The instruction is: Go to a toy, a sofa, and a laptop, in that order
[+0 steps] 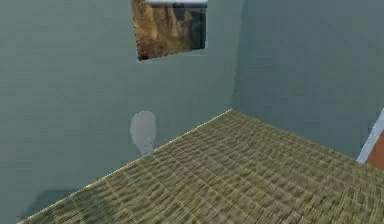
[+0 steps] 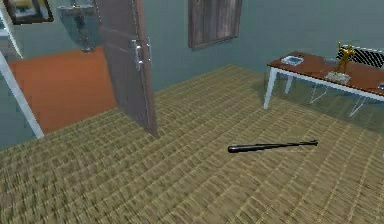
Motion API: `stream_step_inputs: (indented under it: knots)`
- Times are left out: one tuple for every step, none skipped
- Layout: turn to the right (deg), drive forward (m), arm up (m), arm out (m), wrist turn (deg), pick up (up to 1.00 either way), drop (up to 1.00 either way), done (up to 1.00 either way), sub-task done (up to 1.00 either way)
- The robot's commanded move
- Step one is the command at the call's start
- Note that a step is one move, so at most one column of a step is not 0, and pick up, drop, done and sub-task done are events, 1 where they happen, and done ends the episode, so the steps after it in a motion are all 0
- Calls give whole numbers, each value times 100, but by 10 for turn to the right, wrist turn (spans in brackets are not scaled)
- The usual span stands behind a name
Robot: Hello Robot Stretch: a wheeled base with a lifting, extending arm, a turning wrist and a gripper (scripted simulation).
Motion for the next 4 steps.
stream_step_inputs:
  knots:
    - [450,0,0,0,0,0,0,0,0]
    - [120,0,0,0,0,0,0,0,0]
    - [0,100,0,0,0,0,0,0,0]
    - [30,0,0,0,0,0,0,0,0]
